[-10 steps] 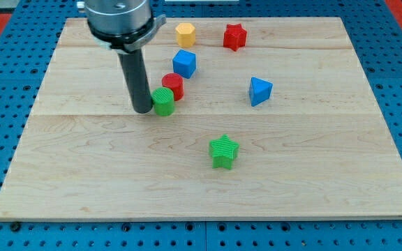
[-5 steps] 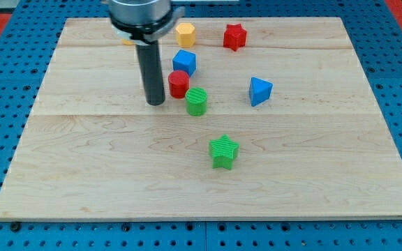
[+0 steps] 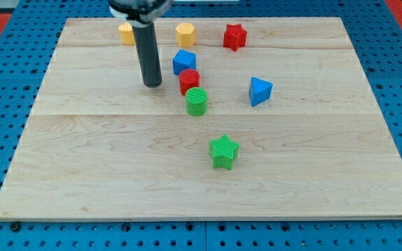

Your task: Point at the top of blue triangle

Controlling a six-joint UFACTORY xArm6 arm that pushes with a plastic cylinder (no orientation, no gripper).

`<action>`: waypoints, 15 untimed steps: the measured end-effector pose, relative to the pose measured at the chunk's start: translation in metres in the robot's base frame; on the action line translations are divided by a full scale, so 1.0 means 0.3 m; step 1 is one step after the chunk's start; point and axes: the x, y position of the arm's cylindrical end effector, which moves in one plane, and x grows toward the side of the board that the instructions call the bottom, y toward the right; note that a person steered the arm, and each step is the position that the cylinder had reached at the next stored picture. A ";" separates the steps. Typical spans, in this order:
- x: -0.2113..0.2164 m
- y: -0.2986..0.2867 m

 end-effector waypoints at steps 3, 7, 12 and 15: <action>-0.076 0.179; -0.315 0.365; -0.133 0.464; -0.084 0.396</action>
